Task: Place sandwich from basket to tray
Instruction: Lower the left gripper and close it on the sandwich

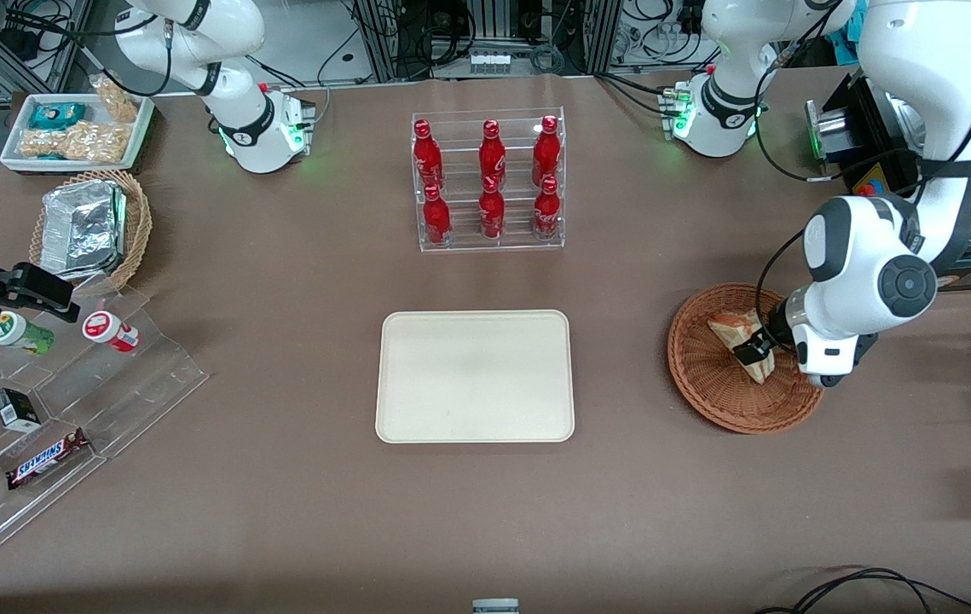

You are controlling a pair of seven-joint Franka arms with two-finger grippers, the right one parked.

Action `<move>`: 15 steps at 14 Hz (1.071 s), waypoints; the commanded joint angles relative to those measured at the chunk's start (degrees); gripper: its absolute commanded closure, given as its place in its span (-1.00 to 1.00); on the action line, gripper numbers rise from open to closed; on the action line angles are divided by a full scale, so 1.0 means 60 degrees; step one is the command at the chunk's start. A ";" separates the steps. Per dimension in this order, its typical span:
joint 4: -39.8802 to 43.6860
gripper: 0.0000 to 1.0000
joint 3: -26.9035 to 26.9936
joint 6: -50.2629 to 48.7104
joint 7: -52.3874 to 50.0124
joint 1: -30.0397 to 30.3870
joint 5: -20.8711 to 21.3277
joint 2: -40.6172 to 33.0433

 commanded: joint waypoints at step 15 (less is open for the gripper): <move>0.0100 0.72 0.0134 -0.0087 -0.0148 -0.0025 -0.0002 -0.0065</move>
